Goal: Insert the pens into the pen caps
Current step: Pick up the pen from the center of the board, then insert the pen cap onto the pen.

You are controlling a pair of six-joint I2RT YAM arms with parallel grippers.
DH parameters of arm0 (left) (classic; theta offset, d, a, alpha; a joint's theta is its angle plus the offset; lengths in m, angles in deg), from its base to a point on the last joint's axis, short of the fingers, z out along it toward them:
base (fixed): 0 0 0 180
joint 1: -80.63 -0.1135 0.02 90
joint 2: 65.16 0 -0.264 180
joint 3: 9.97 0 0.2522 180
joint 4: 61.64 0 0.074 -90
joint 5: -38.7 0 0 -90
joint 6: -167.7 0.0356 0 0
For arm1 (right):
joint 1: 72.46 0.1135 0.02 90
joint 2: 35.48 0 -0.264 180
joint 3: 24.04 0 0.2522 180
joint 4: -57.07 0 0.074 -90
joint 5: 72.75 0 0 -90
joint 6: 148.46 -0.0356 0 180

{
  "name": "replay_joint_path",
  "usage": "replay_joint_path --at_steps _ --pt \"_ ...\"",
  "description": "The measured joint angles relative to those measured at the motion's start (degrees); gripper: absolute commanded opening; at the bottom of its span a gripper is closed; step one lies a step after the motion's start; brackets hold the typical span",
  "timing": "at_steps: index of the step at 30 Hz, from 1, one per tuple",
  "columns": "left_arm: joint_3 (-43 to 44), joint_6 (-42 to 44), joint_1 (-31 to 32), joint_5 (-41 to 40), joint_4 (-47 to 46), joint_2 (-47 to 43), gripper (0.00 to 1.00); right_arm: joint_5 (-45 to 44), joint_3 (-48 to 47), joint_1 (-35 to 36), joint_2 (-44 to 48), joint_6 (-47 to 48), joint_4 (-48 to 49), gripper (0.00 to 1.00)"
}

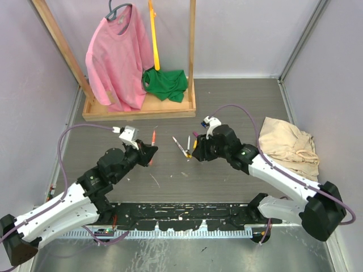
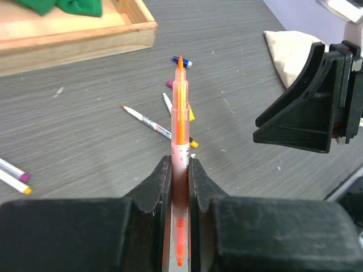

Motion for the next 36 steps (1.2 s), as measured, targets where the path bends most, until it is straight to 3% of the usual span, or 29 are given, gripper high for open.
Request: replay_joint_path --at_steps 17,36 --pt "-8.1 6.3 -0.7 -6.2 -6.2 0.8 0.0 -2.8 -8.5 13.7 -24.0 13.0 -3.4 0.42" --pt "-9.9 6.2 -0.7 -4.3 -9.7 -1.4 0.0 -6.9 -11.4 15.0 -33.5 16.3 -3.9 0.34"
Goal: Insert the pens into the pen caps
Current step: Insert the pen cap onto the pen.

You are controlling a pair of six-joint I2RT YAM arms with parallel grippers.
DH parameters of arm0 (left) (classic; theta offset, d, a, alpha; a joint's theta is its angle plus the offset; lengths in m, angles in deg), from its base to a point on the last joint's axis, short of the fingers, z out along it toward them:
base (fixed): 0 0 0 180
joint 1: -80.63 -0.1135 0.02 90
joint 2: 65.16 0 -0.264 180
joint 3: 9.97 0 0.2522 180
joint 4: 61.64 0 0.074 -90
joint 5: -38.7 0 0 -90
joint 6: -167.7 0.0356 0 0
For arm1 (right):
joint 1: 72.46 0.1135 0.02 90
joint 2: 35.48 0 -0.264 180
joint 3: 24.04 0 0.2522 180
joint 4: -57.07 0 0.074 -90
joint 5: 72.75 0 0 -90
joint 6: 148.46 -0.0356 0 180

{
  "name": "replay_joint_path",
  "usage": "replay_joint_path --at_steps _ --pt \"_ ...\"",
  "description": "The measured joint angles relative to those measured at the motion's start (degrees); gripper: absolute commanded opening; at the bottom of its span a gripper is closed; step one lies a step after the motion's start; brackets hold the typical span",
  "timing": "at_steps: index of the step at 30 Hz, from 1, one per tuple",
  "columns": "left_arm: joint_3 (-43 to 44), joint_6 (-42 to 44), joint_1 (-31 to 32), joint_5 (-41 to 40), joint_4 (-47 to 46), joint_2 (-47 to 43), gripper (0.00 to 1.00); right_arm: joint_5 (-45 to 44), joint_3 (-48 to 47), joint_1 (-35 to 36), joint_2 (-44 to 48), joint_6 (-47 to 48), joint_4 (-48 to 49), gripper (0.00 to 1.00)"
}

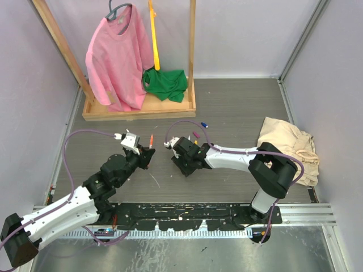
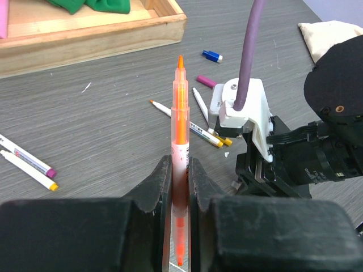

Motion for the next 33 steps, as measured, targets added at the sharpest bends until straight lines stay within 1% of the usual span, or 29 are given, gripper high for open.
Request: replay_joint_path --at_steps 4,10,15,16,21,24,29,32,33 --pt "-0.3 0.0 0.0 -1.0 0.0 -0.7 0.0 -0.2 -0.5 0.4 -0.5 0.2 0.0 0.31" --pt "-0.4 0.0 0.0 -1.8 0.0 -0.7 0.0 -1.3 -1.8 0.6 -1.7 0.1 -1.2 0.3" --pt "-0.4 0.0 0.0 -2.1 0.0 -0.4 0.0 -2.4 -3.3 1.2 -2.8 -0.9 -2.8 0.24" --pt "-0.4 0.0 0.0 -2.1 0.1 -0.3 0.0 -2.7 -3.5 1.3 -2.9 -0.9 -3.0 0.22" --pt "-0.4 0.0 0.0 -2.5 0.1 -0.4 0.0 -4.4 -4.1 2.1 -3.3 -2.3 -3.9 0.06" --pt "-0.4 -0.1 0.0 -2.8 0.1 -0.4 0.0 -5.0 -4.1 2.2 -3.2 -3.4 -4.0 0.0" --pt "-0.4 -0.2 0.0 -3.7 0.2 -0.6 0.0 -5.9 -3.1 2.3 -2.1 -5.3 -3.9 0.0" --pt "-0.4 -0.2 0.0 -3.4 0.5 -1.1 0.01 -6.7 -1.2 2.3 1.3 -6.9 -4.0 0.0" --pt "-0.4 -0.2 0.0 -3.0 0.5 -1.3 0.0 -6.9 -0.8 2.2 2.7 -7.3 -4.0 0.0"
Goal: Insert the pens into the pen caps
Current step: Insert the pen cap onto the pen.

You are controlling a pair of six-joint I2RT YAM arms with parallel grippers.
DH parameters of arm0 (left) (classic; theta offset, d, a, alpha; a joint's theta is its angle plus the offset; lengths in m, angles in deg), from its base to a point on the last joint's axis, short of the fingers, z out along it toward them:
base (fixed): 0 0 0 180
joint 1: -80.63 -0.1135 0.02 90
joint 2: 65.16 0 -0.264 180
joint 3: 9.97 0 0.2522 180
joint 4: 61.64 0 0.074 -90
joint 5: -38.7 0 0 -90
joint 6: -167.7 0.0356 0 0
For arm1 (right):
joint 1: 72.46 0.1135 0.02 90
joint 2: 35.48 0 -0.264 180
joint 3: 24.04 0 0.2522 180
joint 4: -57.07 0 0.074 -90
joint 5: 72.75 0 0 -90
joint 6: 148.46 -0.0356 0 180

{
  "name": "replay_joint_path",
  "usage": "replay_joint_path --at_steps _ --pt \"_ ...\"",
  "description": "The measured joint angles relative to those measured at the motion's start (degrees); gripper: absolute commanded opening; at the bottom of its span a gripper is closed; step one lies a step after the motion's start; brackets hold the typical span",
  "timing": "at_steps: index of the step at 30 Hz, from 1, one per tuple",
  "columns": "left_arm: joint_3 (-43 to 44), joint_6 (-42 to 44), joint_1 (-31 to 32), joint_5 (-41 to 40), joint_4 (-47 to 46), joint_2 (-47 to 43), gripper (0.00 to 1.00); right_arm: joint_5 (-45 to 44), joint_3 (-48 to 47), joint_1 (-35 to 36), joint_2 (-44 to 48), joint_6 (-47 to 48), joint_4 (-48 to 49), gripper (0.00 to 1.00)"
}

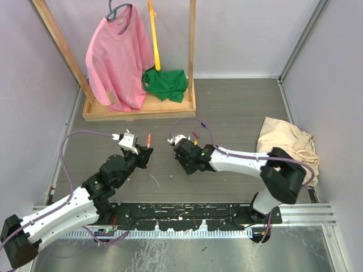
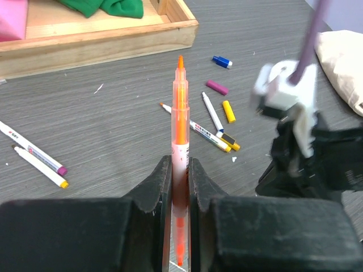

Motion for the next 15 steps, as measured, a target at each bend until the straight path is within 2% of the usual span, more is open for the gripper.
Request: replay_joint_path --at_steps 6,15 --pt "1.9 -0.4 0.0 0.9 3.6 -0.3 0.0 -2.4 2.6 0.0 12.7 -4.5 2.1 0.0" --pt "13.1 -4.8 0.0 5.3 15.3 -2.7 0.0 -8.0 11.2 0.0 32.3 -15.1 13.1 0.0"
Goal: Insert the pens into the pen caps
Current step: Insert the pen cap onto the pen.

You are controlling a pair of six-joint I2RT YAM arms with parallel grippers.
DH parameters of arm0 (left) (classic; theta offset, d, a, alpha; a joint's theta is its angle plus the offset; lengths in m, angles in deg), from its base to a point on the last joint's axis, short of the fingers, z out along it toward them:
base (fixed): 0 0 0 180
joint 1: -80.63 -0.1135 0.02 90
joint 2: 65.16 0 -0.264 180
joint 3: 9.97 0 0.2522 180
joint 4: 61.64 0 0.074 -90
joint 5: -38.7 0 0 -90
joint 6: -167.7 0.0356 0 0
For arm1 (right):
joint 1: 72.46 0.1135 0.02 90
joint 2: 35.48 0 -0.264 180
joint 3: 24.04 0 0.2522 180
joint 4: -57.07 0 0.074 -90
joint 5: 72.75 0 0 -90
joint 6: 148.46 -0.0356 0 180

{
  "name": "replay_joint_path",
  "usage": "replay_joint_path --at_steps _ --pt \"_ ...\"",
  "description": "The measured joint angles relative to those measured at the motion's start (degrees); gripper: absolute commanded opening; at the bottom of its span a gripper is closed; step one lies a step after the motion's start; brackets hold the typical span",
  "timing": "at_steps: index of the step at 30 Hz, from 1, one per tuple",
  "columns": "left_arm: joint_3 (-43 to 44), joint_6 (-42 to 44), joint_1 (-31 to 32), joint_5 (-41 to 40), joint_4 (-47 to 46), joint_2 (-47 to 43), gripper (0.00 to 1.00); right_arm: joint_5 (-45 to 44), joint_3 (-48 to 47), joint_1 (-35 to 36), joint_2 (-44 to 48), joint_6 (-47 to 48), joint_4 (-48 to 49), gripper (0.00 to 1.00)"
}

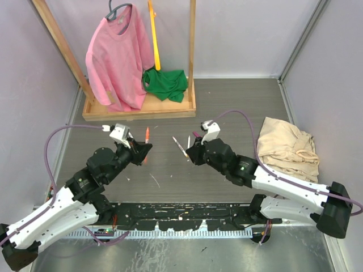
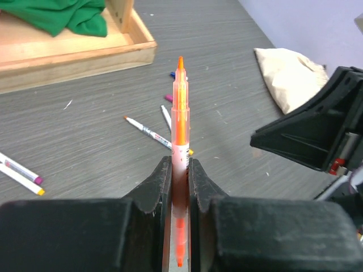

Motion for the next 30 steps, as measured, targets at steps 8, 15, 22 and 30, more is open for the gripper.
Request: replay_joint_path --at_steps 8,15,22,30 --pt "10.8 1.0 0.0 7.5 9.0 5.3 0.0 -5.4 12.5 0.0 9.1 -9.2 19.1 0.0" --pt "15.9 6.8 0.0 12.9 12.5 10.2 0.0 -5.8 17.3 0.0 9.7 -12.7 37.0 0.0" --pt "19.0 13.6 0.0 21.9 12.7 13.5 0.0 -5.2 18.3 0.0 7.8 -13.0 55.1 0.0" --pt "19.9 16.2 0.0 29.8 11.3 15.7 0.0 -5.0 18.3 0.0 3.6 -13.1 70.2 0.0"
